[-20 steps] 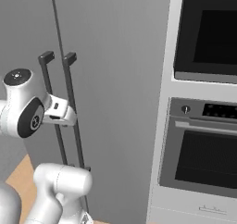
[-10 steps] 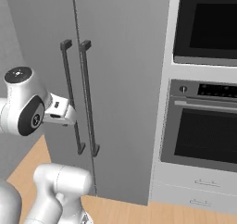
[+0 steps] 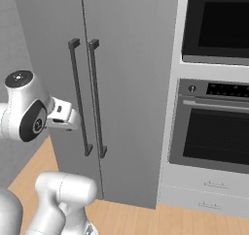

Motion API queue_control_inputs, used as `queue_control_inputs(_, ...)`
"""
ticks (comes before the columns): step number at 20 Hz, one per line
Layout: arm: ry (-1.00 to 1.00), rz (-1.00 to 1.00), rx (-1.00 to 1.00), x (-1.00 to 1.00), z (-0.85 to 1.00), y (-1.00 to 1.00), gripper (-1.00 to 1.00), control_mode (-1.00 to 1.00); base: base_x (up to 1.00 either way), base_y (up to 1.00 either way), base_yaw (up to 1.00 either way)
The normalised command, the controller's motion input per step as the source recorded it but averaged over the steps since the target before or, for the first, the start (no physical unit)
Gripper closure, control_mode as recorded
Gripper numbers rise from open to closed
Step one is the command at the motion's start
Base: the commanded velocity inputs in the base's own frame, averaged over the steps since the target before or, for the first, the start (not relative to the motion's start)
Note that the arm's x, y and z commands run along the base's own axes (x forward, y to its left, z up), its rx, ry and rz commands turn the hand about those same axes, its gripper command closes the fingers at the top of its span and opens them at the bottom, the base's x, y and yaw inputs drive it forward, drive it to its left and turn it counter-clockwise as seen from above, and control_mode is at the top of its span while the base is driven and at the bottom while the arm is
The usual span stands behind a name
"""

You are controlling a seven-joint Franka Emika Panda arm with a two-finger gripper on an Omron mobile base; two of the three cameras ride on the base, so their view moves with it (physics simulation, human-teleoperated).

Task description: Take the strawberry from the fridge and place it on top of the pancake, located on the dining counter.

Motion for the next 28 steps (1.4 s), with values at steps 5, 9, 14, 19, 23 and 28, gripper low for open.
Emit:
queue_control_inputs(5, 0.01, 0.00, -0.03, 0.68, 0.00, 0.00, -1.00, -1.00, 0.00, 0.00, 0.00)
queue_control_inputs(9, 0.00, 0.00, -0.07, 0.66, 0.00, 0.03, -1.00, -1.00, 0.00, 0.00, 0.00)
queue_control_inputs(14, -0.12, 0.00, -0.04, 0.61, -0.01, 0.00, -1.00, -1.00, 0.00, 0.00, 0.00)
queue_control_inputs(19, -0.06, 0.00, 0.00, 0.51, -0.06, 0.04, -1.00, -1.00, 0.00, 0.00, 0.00)
queue_control_inputs(23, -0.03, 0.00, 0.00, 0.47, -0.04, 0.00, -1.00, -1.00, 0.00, 0.00, 0.00)
queue_control_inputs(28, -0.11, 0.00, 0.00, 0.41, -0.14, 0.04, -1.00, -1.00, 0.00, 0.00, 0.00)
